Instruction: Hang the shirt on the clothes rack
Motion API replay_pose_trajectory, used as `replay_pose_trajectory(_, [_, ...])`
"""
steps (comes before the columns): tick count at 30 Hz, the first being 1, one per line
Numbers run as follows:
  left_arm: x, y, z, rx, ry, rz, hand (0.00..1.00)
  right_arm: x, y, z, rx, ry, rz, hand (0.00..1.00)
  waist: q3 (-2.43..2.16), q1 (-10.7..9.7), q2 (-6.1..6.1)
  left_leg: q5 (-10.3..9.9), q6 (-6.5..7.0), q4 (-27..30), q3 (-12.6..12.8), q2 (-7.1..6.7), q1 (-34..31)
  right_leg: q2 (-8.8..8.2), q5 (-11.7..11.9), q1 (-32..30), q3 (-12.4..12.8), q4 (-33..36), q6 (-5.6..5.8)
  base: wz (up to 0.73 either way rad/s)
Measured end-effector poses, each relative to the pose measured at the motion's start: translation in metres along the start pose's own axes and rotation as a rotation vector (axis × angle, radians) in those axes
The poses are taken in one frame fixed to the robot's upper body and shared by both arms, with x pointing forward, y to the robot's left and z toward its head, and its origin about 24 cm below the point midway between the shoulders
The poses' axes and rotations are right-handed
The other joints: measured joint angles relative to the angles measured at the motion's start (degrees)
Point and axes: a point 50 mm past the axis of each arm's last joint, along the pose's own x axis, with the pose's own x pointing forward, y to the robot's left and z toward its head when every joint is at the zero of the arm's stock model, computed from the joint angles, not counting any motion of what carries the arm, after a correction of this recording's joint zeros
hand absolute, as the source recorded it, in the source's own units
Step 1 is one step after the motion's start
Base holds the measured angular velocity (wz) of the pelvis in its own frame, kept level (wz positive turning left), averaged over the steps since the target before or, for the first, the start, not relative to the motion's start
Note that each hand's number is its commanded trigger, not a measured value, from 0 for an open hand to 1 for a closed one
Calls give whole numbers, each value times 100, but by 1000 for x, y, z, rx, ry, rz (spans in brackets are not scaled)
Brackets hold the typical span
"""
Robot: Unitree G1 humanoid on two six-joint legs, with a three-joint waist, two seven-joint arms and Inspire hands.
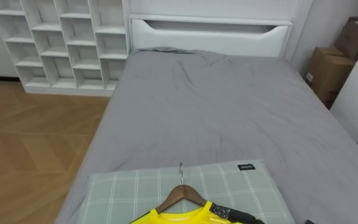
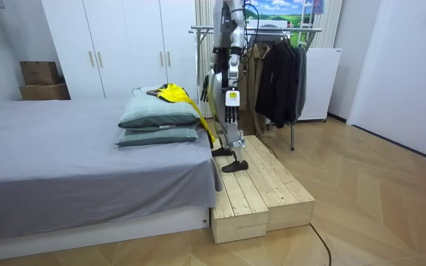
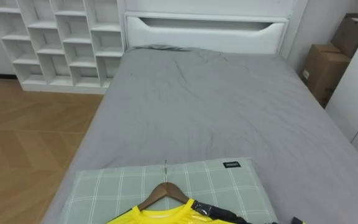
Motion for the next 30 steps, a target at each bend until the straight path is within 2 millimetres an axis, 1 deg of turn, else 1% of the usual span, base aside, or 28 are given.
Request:
replay_pose_trajectory(7, [0,4,1,-19,-4,52,0,0,0,0,8,-2,-2,0,-1,0,5,0,0,-1,-2,0,18,2,1,26,-50,4,0,0])
replay_pose_trajectory(10, [0,9,4,-93,-13,102,0,0,-1,-2,28,-5,-3,0,1,-2,2,0,0,-14,-1,1,48,1,1,68,-48,7,0,0])
replay_pose_trajectory(11, [0,12,5,-130,-25,125,0,0,-1,-2,32,-5,-4,0,14,7,5,0,0,-22,-3,1,78,-1,0,112,-43,1,0,0])
replay_pose_trajectory(15, [-1,23,14,-208,-68,210,0,-1,-1,-2,30,-7,-4,0,16,2,2,1,1,-57,-22,-2,111,0,-5,107,-16,0,7,0])
replay_pose_trajectory(16, [-1,26,17,-227,-78,238,0,-1,-2,-1,27,-7,-5,0,16,2,2,3,4,-57,-22,-2,113,0,-6,107,-18,2,7,0])
replay_pose_trajectory(17, [-2,29,21,-231,-92,266,0,-1,-3,-1,26,-8,-6,0,7,2,29,3,5,-54,-21,-4,114,2,-6,108,-14,2,7,0])
replay_pose_trajectory(18, [-2,30,23,-236,-101,278,0,-1,-4,-1,26,-8,-8,0,10,-2,34,3,5,-52,-21,-5,116,2,-6,109,-14,2,7,0])
replay_pose_trajectory(21, [-6,40,43,-213,-188,356,0,-2,-5,0,34,-14,-11,0,16,-6,59,3,5,-56,-21,-6,111,-3,-5,105,-18,1,7,0])
replay_pose_trajectory(25, [-12,49,57,-182,-271,437,0,-2,-6,1,30,-17,-19,0,15,-33,85,6,8,-80,-20,-7,113,3,-5,124,-53,0,7,0])
replay_pose_trajectory(27, [-17,55,69,-179,-326,477,0,-2,-7,2,28,-20,-21,0,24,-57,103,8,10,-82,-40,-12,108,2,-5,121,-59,1,7,2])
replay_pose_trajectory(29, [-22,61,85,-152,-393,536,0,-3,-10,8,18,-30,-28,0,37,-73,167,18,25,-91,-61,-37,112,-6,-11,100,-62,-4,18,5])
replay_pose_trajectory(30, [-23,62,88,-145,-404,547,0,-4,-11,9,16,-33,-32,0,37,-85,192,20,27,-94,-64,-44,113,-11,-17,100,-61,-1,27,0])
